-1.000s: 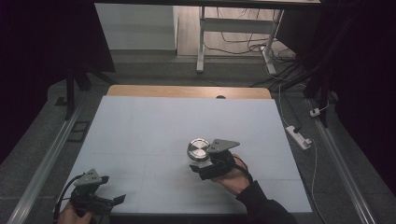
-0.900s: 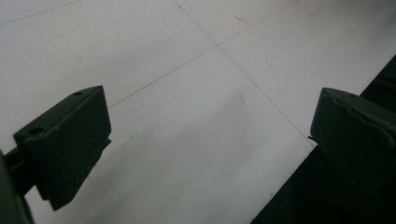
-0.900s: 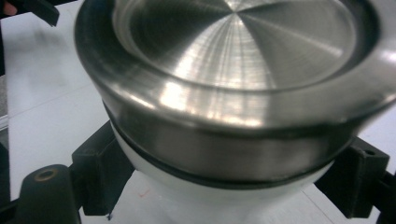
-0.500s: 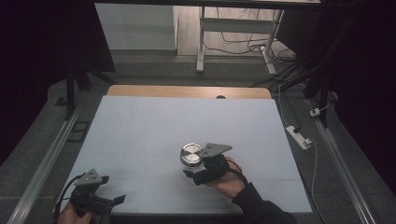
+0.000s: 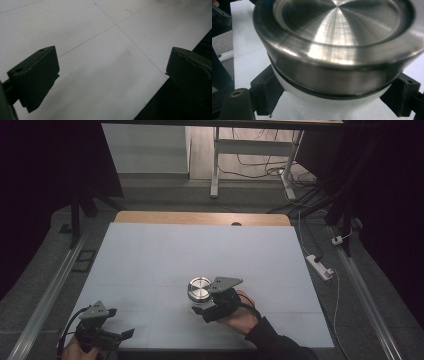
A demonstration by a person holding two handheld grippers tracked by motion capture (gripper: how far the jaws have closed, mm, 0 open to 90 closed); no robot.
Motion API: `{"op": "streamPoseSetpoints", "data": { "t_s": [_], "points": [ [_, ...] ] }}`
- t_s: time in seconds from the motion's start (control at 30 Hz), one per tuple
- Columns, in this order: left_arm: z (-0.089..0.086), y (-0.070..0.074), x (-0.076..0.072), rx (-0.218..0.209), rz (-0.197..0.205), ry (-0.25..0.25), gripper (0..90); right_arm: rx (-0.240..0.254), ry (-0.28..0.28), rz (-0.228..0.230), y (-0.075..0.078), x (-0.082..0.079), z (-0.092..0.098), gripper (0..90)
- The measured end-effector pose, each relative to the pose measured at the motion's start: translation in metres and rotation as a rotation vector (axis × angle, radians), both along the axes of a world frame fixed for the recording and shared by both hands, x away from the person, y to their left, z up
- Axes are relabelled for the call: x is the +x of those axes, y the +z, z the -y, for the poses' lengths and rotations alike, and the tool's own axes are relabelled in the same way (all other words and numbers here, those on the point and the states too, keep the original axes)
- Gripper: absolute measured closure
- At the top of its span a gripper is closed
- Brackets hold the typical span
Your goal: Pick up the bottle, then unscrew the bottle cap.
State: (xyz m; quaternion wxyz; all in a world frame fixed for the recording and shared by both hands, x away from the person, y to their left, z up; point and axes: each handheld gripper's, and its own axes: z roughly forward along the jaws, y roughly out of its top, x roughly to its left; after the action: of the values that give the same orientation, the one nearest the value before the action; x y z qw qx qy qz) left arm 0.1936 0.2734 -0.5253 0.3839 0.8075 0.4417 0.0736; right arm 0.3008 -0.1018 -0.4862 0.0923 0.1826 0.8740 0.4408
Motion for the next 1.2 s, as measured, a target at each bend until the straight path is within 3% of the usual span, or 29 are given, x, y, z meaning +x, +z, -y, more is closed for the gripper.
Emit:
{"op": "streamPoseSetpoints", "data": {
  "t_s": [0.27,0.4,0.57,0.87,1.2],
  "points": [
    [-0.002,0.000,0.001,-0.022,-0.001,-0.009,0.0,0.005,-0.003,-0.002,0.000,0.001,0.000,14.9],
    [-0.002,0.002,0.001,-0.038,0.019,-0.015,0.0,0.003,-0.001,-0.002,0.000,0.001,0.000,14.9],
    [-0.002,0.006,0.004,-0.091,0.030,-0.058,0.0,0.008,0.000,-0.004,0.000,0.001,0.001,14.9],
    [0.007,0.015,0.013,-0.066,0.080,-0.085,0.0,0.014,0.002,-0.007,0.001,0.001,0.002,14.9],
    [0.017,0.026,0.030,-0.121,0.111,-0.118,0.0,0.022,0.006,-0.014,0.001,0.003,0.002,14.9]
  ]
}}
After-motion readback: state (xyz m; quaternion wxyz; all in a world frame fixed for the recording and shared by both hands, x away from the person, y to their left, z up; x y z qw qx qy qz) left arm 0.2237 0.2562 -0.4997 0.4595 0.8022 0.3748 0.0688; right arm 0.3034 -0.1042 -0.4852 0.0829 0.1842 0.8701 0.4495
